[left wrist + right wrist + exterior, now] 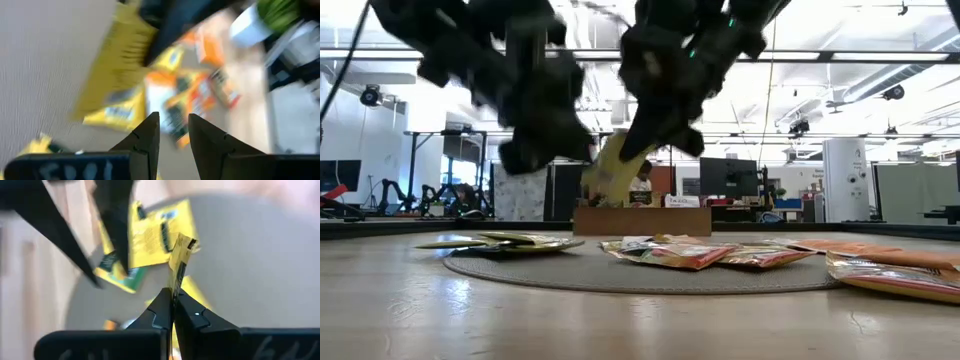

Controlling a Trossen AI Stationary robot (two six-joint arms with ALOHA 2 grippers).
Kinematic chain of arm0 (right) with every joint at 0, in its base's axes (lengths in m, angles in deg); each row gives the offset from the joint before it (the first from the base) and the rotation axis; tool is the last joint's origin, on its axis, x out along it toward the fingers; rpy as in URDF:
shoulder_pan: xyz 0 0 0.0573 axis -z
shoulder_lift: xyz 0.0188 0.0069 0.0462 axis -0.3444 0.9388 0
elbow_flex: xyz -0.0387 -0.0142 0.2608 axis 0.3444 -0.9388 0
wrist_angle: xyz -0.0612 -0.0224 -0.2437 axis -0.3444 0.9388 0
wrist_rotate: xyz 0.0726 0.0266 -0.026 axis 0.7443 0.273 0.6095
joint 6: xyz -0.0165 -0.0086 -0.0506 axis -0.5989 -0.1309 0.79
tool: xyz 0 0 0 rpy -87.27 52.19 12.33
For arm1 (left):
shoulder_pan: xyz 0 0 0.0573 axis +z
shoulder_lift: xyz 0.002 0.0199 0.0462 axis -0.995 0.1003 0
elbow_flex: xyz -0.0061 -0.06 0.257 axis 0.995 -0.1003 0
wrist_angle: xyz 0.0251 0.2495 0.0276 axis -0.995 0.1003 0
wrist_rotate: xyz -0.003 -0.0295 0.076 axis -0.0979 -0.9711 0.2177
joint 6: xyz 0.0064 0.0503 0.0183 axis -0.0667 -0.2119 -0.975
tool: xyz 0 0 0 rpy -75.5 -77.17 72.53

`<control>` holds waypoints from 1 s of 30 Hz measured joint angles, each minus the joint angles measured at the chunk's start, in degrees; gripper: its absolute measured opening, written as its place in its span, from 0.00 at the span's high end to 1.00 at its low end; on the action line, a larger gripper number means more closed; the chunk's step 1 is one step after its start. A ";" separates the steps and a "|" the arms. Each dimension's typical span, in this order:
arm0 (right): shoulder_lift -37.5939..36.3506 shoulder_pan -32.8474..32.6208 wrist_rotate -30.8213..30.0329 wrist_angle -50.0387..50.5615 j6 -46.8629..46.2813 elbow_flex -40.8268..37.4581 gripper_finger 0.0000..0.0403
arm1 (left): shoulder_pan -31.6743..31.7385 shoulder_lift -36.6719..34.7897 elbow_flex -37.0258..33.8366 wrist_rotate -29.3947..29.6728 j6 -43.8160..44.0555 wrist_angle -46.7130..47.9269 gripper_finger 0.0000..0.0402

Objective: Pick & Place Tea
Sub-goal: Put the yellow tea bag into the left compartment of the wooden organizer

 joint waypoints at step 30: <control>-16.40 -13.01 -56.82 15.34 81.48 10.07 0.98 | 16.81 -19.80 1.24 -6.58 23.22 -16.32 0.76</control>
